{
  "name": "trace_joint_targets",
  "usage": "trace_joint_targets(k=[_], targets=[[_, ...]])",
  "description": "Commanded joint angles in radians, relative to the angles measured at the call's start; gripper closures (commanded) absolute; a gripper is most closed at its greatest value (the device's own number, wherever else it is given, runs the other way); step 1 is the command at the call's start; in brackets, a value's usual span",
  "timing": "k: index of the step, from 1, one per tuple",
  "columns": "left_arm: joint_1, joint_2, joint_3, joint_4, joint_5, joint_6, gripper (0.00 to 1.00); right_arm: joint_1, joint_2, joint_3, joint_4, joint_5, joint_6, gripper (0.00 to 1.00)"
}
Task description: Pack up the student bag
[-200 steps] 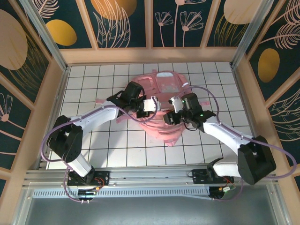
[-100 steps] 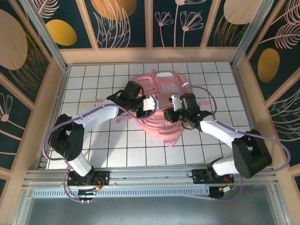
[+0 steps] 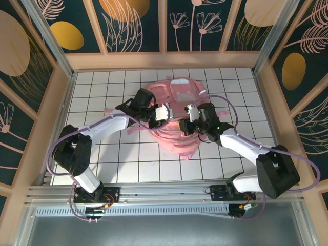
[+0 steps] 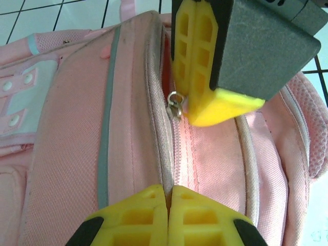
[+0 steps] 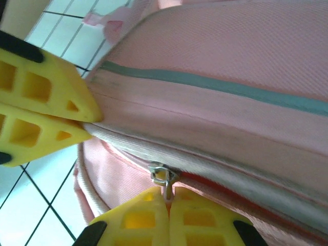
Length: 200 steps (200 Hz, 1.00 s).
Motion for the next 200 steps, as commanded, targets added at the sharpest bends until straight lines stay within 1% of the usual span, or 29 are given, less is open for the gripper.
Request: trace_joint_targets(k=[1, 8, 37, 56, 68, 84, 92, 99, 104, 117, 122, 140, 141, 144, 149, 150, 152, 154, 156, 166, 174, 189, 200], targets=[[0.020, -0.050, -0.033, 0.004, -0.007, 0.049, 1.00, -0.024, -0.053, 0.001, -0.108, 0.229, 0.100, 1.00], [0.022, -0.058, -0.045, 0.006, -0.016, 0.067, 1.00, -0.039, -0.049, 0.007, -0.151, 0.283, 0.145, 1.00], [0.029, -0.066, -0.083, 0.003, -0.041, 0.124, 1.00, -0.062, -0.064, 0.008, -0.274, 0.408, 0.240, 1.00], [0.032, -0.064, -0.101, -0.019, -0.060, 0.172, 1.00, -0.073, -0.076, -0.010, -0.299, 0.459, 0.256, 1.00], [0.033, -0.076, -0.114, -0.048, -0.092, 0.218, 1.00, -0.102, -0.078, -0.022, -0.297, 0.482, 0.250, 1.00], [0.035, -0.104, -0.153, -0.073, -0.150, 0.288, 1.00, -0.129, -0.096, -0.038, -0.262, 0.448, 0.223, 1.00], [0.039, -0.124, -0.175, -0.073, -0.176, 0.313, 1.00, -0.130, -0.106, -0.048, -0.227, 0.406, 0.186, 1.00], [0.040, -0.138, -0.185, -0.082, -0.227, 0.346, 1.00, -0.130, -0.112, -0.055, -0.204, 0.385, 0.157, 1.00], [0.040, -0.142, -0.186, -0.097, -0.274, 0.364, 1.00, -0.130, -0.114, -0.058, -0.189, 0.345, 0.140, 1.00], [0.047, -0.148, -0.186, -0.120, -0.394, 0.355, 1.00, -0.128, -0.123, -0.065, -0.144, 0.243, 0.068, 1.00], [0.054, -0.154, -0.186, -0.117, -0.428, 0.352, 1.00, -0.125, -0.130, -0.066, -0.134, 0.224, 0.054, 1.00], [0.092, -0.193, -0.236, -0.047, -0.465, 0.309, 1.00, -0.101, -0.162, -0.078, -0.084, 0.189, 0.012, 1.00], [0.093, -0.194, -0.239, -0.040, -0.470, 0.303, 0.99, -0.099, -0.163, -0.079, -0.081, 0.187, 0.011, 1.00], [0.092, -0.199, -0.242, -0.020, -0.484, 0.285, 0.88, -0.094, -0.168, -0.084, -0.068, 0.180, 0.006, 1.00], [0.085, -0.204, -0.238, -0.003, -0.484, 0.249, 0.61, -0.084, -0.172, -0.089, -0.048, 0.162, -0.003, 1.00], [0.084, -0.203, -0.237, -0.003, -0.477, 0.243, 0.57, -0.083, -0.173, -0.089, -0.043, 0.157, -0.005, 1.00], [0.081, -0.205, -0.230, -0.003, -0.464, 0.232, 0.47, -0.079, -0.174, -0.090, -0.035, 0.146, -0.010, 1.00], [0.079, -0.207, -0.223, -0.009, -0.444, 0.219, 0.40, -0.075, -0.173, -0.091, -0.029, 0.135, -0.015, 1.00], [0.076, -0.208, -0.214, -0.016, -0.423, 0.210, 0.36, -0.071, -0.173, -0.091, -0.021, 0.123, -0.019, 1.00], [0.059, -0.209, -0.187, -0.057, -0.293, 0.194, 0.32, -0.042, -0.164, -0.081, -0.010, 0.098, -0.040, 1.00], [0.033, -0.216, -0.165, -0.057, -0.226, 0.196, 0.31, -0.020, -0.153, -0.062, -0.019, 0.096, -0.057, 1.00], [-0.031, -0.218, -0.166, -0.017, -0.164, 0.198, 0.32, 0.011, -0.135, -0.039, -0.034, 0.091, -0.086, 1.00], [-0.062, -0.207, -0.158, 0.039, -0.148, 0.145, 0.36, 0.037, -0.130, -0.036, -0.028, 0.065, -0.105, 1.00]])
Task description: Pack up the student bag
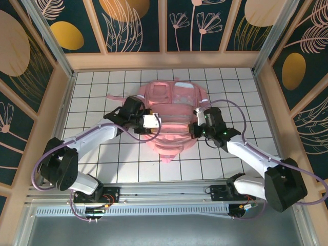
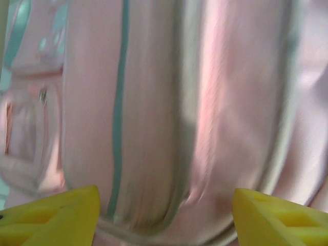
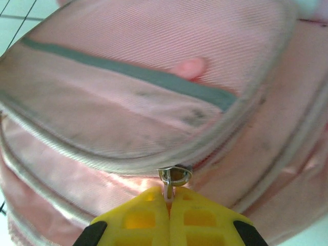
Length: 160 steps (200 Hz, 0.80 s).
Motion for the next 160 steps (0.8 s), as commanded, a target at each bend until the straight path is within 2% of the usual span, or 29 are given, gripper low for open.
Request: trace_joint_targets(k=[1, 25, 50, 68, 75, 82, 92, 105, 129, 160], targets=[[-0.079, -0.014, 0.038, 0.061, 0.121, -0.082, 0.36, 0.052, 0.007, 0.040, 0.063, -0.072, -0.080, 1.00], [-0.085, 0.028, 0.064, 0.137, 0.215, -0.153, 0.44, 0.066, -0.004, 0.033, 0.089, -0.113, -0.089, 1.00], [-0.089, 0.101, 0.091, 0.121, 0.204, -0.128, 0.46, 0.067, -0.033, 0.019, 0.104, -0.123, -0.084, 1.00], [-0.088, 0.148, 0.117, 0.079, 0.180, -0.108, 0.53, 0.066, -0.035, 0.024, 0.089, -0.134, -0.094, 1.00], [-0.090, 0.160, 0.120, 0.077, 0.163, -0.107, 0.61, 0.066, -0.034, 0.029, 0.079, -0.136, -0.094, 1.00], [-0.089, 0.168, 0.121, 0.078, 0.144, -0.105, 0.72, 0.067, -0.035, 0.029, 0.077, -0.144, -0.092, 1.00], [-0.089, 0.180, 0.126, 0.066, 0.119, -0.089, 1.00, 0.068, -0.038, 0.020, 0.084, -0.149, -0.089, 1.00], [-0.089, 0.187, 0.140, 0.031, 0.097, -0.060, 1.00, 0.063, -0.031, 0.018, 0.076, -0.120, -0.087, 1.00], [-0.081, 0.149, 0.118, 0.010, 0.090, -0.009, 1.00, 0.035, 0.005, 0.052, -0.030, 0.007, -0.060, 1.00], [-0.050, 0.082, 0.064, 0.001, 0.150, 0.033, 1.00, -0.112, 0.030, 0.024, -0.032, 0.122, -0.011, 1.00]])
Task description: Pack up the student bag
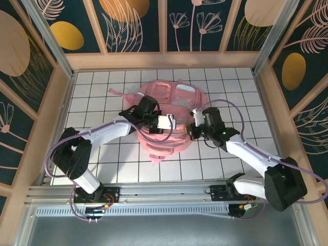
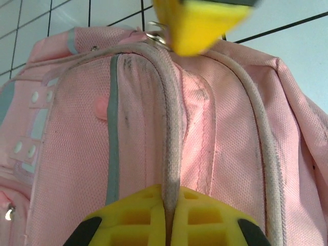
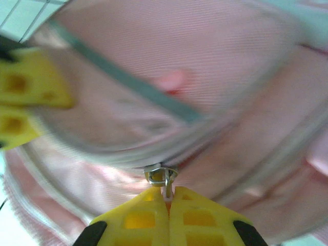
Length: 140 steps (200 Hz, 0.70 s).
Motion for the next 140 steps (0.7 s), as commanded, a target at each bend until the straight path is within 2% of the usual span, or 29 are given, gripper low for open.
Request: trace_joint_targets(k=[1, 42, 64, 86, 105, 117, 140], targets=[[0.040, -0.074, -0.048, -0.075, 0.032, 0.067, 1.00, -0.095, 0.024, 0.013, -0.018, 0.153, 0.039, 1.00], [0.063, -0.130, -0.149, -0.065, 0.134, 0.170, 1.00, -0.146, 0.154, 0.051, 0.103, 0.190, -0.028, 1.00], [0.063, -0.151, -0.182, -0.064, 0.132, 0.213, 1.00, -0.169, 0.247, 0.079, 0.159, 0.186, -0.039, 1.00], [0.063, -0.181, -0.200, -0.065, 0.120, 0.246, 1.00, -0.185, 0.270, 0.071, 0.198, 0.215, -0.034, 1.00], [0.063, -0.255, -0.256, 0.027, 0.149, 0.223, 1.00, -0.222, 0.281, 0.074, 0.196, 0.167, -0.027, 1.00], [0.063, -0.281, -0.283, 0.074, 0.173, 0.208, 1.00, -0.234, 0.280, 0.075, 0.187, 0.143, -0.034, 0.94], [0.063, -0.278, -0.257, 0.066, 0.205, 0.151, 1.00, -0.249, 0.259, 0.066, 0.198, 0.115, -0.027, 0.79]])
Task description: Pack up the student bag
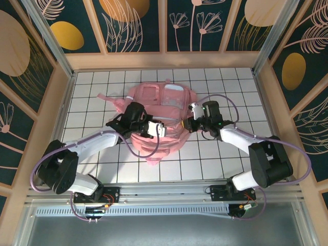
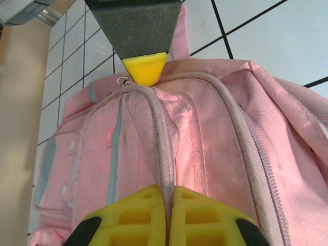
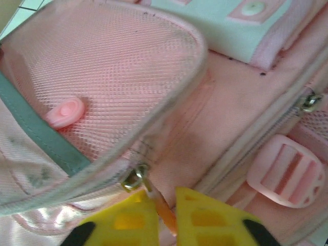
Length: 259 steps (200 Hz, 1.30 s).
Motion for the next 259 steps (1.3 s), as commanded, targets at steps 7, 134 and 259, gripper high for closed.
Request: trace_joint_targets(k=[7, 134, 259], targets=[[0.011, -0.091, -0.019, -0.073, 0.166, -0.090, 1.00, -0.144, -0.006, 0.005, 0.008, 0.313, 0.037, 0.75], [0.310, -0.471, -0.251, 0.327, -0.505, -1.082, 0.01, -0.188, -0.528, -0.280, 0.249, 0.718, -0.045, 0.01], [0.607, -0.067, -0.627, 1.173, -0.563, -1.183, 0.01, -0.332, -0.005, -0.606, 1.342, 0.430, -0.127, 0.01]])
